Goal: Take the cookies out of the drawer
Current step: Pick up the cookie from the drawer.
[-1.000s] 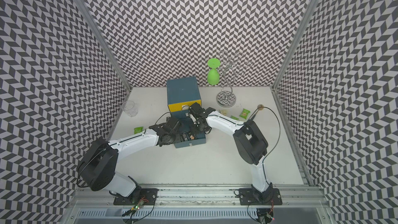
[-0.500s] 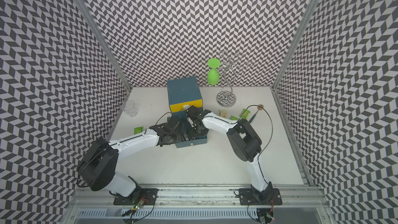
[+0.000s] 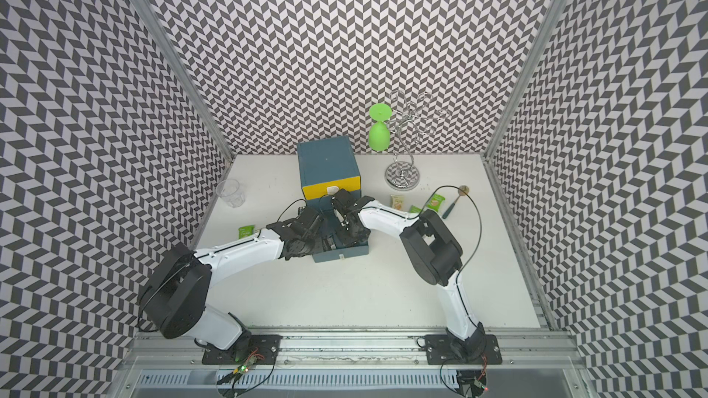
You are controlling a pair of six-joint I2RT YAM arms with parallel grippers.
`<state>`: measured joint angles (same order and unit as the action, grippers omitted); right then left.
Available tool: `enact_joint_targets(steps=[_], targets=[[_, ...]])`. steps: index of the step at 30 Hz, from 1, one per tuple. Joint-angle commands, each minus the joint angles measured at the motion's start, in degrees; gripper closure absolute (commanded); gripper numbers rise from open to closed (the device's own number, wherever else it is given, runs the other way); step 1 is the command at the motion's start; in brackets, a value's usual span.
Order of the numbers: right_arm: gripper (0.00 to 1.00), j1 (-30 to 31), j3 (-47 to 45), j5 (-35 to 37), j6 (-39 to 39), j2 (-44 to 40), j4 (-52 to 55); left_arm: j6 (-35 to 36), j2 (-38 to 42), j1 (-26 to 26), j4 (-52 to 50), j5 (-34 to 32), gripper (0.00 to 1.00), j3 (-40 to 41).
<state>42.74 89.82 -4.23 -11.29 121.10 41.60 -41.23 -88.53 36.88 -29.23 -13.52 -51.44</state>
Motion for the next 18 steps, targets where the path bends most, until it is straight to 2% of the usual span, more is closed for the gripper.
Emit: enact_joint_targets(steps=[1, 18], targets=[[0.74, -0.5, -2.3, 3.0, -0.2, 1.2, -0.2, 1.1, -0.2, 0.3, 1.7, 0.2, 1.0, -1.6], [0.73, -0.6, 0.0, -1.4, -1.8, -10.7, -0.9, 1.3, -1.4, 0.3, 1.1, 0.0, 1.0, -2.4]])
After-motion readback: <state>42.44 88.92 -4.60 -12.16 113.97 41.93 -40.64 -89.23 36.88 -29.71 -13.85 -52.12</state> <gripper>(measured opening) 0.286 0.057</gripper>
